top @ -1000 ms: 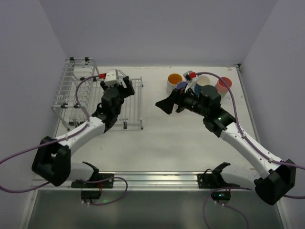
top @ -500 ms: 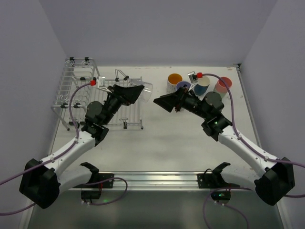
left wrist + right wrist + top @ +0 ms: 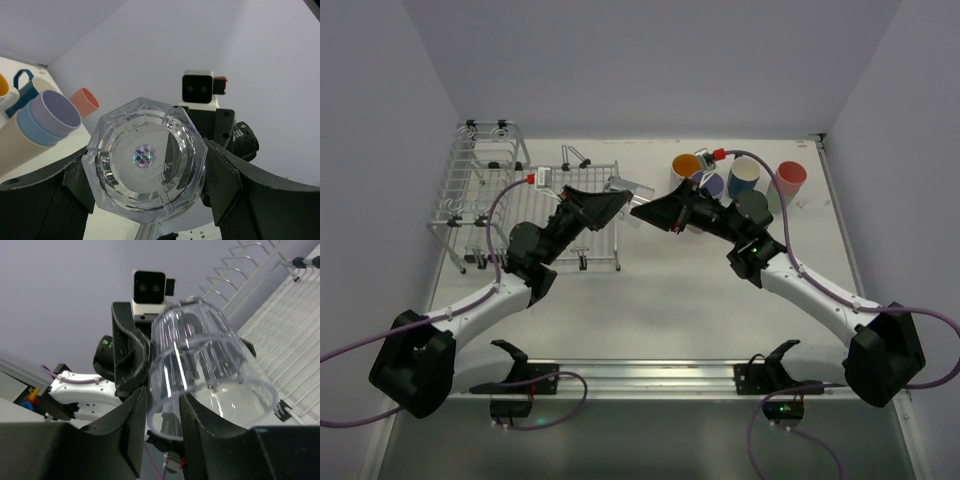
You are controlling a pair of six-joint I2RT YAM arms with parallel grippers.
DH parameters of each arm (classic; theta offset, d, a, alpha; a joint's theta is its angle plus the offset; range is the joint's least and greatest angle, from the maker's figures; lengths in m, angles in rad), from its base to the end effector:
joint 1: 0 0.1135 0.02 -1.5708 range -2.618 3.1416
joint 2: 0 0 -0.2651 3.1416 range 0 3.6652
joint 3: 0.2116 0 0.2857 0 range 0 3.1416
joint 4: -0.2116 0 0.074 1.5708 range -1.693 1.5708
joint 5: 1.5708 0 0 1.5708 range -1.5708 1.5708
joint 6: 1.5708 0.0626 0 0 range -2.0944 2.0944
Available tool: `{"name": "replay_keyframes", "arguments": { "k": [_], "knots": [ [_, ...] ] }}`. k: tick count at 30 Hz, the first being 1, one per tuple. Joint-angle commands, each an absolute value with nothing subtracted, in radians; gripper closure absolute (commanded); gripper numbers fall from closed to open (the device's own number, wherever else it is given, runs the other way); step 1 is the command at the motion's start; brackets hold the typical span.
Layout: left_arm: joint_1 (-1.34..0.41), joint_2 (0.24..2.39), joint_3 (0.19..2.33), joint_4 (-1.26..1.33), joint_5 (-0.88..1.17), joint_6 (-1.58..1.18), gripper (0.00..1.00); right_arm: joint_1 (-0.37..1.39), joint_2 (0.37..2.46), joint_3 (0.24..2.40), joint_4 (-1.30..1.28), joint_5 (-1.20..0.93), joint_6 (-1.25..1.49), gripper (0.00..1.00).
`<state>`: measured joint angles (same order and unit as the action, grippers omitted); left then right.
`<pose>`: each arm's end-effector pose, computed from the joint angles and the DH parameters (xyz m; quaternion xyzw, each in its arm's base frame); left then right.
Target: Unload the cups from the dish rack
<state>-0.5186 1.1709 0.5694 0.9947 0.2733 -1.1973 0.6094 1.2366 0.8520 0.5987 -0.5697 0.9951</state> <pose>0.2566 -0.1659 0.3005 -0.0763 0.5565 -0.6727 0.4816 0.2581 0.2213 0.3417 -0.0993 0.6330 0.6598 0.3926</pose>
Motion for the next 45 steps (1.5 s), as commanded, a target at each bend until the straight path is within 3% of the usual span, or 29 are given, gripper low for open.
{"name": "replay_keyframes", "arguments": {
  "k": [1, 5, 8, 9, 10, 12, 14, 21, 29, 36, 45],
  "knots": [
    [-0.560, 1.172, 0.561, 1.163, 0.269, -1.239, 0.82, 0.623, 1.273, 0.896, 0.719, -0.577, 1.043, 0.66],
    [-0.589, 1.172, 0.558, 1.161, 0.233, -1.209, 0.71, 0.626, 1.299, 0.890, 0.798, -0.578, 1.072, 0.76],
    [-0.601, 1.175, 0.561, 1.152, 0.221, -1.197, 0.50, 0.627, 1.305, 0.893, 0.822, -0.584, 1.083, 0.97],
    [-0.603, 1.175, 0.560, 1.152, 0.228, -1.193, 0.43, 0.626, 1.299, 0.882, 0.819, -0.571, 1.077, 1.00],
    [-0.601, 1.170, 0.561, 1.147, 0.232, -1.190, 0.27, 0.626, 1.278, 0.877, 0.778, -0.563, 1.062, 1.00],
    [-0.603, 1.149, 0.566, 1.089, 0.227, -1.151, 0.09, 0.626, 1.244, 0.887, 0.688, -0.534, 0.978, 1.00],
    [-0.603, 1.095, 0.601, 0.990, 0.215, -1.093, 0.01, 0.626, 1.174, 0.894, 0.532, -0.508, 0.901, 1.00],
    [-0.603, 0.861, 0.729, 0.404, 0.080, -0.755, 0.00, 0.624, 0.919, 0.930, -0.050, -0.230, 0.504, 1.00],
    [-0.603, 0.664, 0.834, -0.099, 0.014, -0.473, 0.00, 0.620, 0.830, 0.874, -0.553, -0.009, 0.411, 1.00],
    [-0.603, 0.580, 0.936, -0.383, -0.099, -0.290, 0.00, 0.520, 0.957, 0.821, -0.575, 0.069, 0.417, 1.00],
    [-0.603, 0.439, 0.760, -0.413, -0.212, -0.229, 0.00, 0.374, 1.311, 0.966, -0.532, 0.230, 0.422, 1.00]
  ]
}}
